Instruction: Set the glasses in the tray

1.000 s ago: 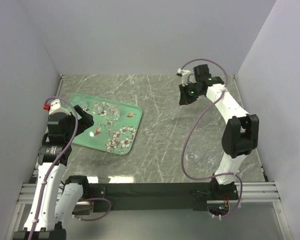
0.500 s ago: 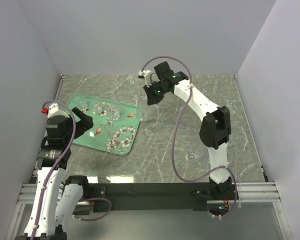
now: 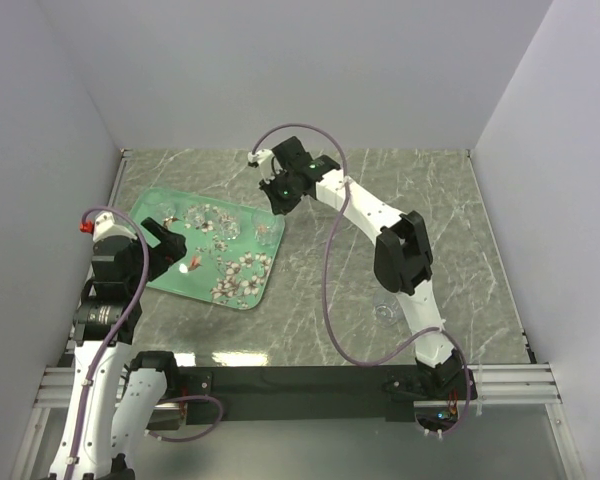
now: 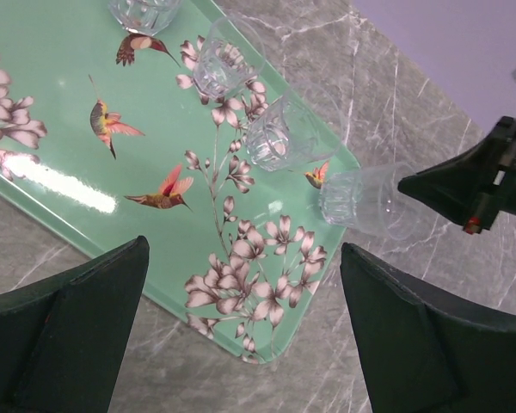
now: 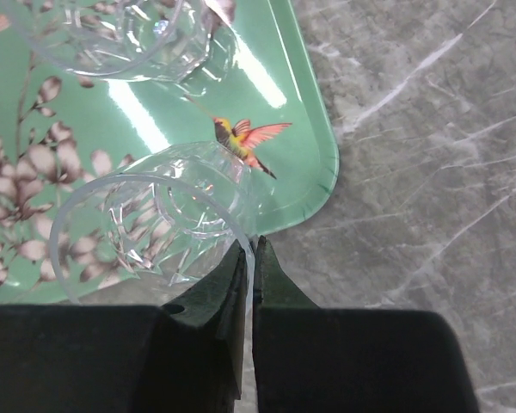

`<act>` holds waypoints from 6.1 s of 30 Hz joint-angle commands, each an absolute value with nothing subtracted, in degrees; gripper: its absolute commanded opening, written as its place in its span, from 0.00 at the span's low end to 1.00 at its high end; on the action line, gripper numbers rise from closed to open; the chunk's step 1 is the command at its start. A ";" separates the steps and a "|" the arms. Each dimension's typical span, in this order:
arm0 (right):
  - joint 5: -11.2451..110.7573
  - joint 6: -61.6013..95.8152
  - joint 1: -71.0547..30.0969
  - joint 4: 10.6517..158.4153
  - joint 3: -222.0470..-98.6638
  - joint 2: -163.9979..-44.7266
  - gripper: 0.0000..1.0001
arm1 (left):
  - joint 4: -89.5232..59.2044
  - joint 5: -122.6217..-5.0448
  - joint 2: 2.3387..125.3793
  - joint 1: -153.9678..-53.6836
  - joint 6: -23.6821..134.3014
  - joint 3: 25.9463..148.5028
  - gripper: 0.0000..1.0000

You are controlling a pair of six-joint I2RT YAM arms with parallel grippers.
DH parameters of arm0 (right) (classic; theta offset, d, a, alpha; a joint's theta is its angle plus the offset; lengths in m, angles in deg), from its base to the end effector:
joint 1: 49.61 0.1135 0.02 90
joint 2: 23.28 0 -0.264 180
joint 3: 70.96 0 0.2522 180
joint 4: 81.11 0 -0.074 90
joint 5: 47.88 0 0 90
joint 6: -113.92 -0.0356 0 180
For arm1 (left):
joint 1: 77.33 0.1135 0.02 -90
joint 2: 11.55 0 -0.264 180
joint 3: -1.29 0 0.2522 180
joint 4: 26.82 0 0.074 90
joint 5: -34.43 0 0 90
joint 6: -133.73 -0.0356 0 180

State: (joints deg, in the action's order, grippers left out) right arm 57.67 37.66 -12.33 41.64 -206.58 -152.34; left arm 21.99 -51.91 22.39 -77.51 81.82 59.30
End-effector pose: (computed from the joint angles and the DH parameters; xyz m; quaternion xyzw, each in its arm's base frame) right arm 0.3964 0.3138 0.2635 -0.4429 0.8225 0.1927 0.3003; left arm 0.1307 0.0019 0.3179 -0.2897 0.7905 -0.1513 0.5180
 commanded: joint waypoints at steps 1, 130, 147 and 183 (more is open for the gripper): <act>54.25 35.96 -11.64 45.58 -209.96 -153.27 0.00 | 21.84 -52.49 21.59 -77.41 82.67 59.53 0.99; 68.04 36.49 -51.71 56.39 -133.24 -80.76 0.72 | 10.23 -43.27 88.13 -136.83 80.56 89.24 0.00; 68.75 36.05 -51.71 57.00 -134.82 -83.22 0.72 | 15.86 -31.23 64.41 -124.80 83.98 70.87 0.00; 67.87 36.14 -51.80 57.36 -136.49 -85.07 0.71 | 18.41 -34.92 65.79 -68.54 81.61 69.72 0.00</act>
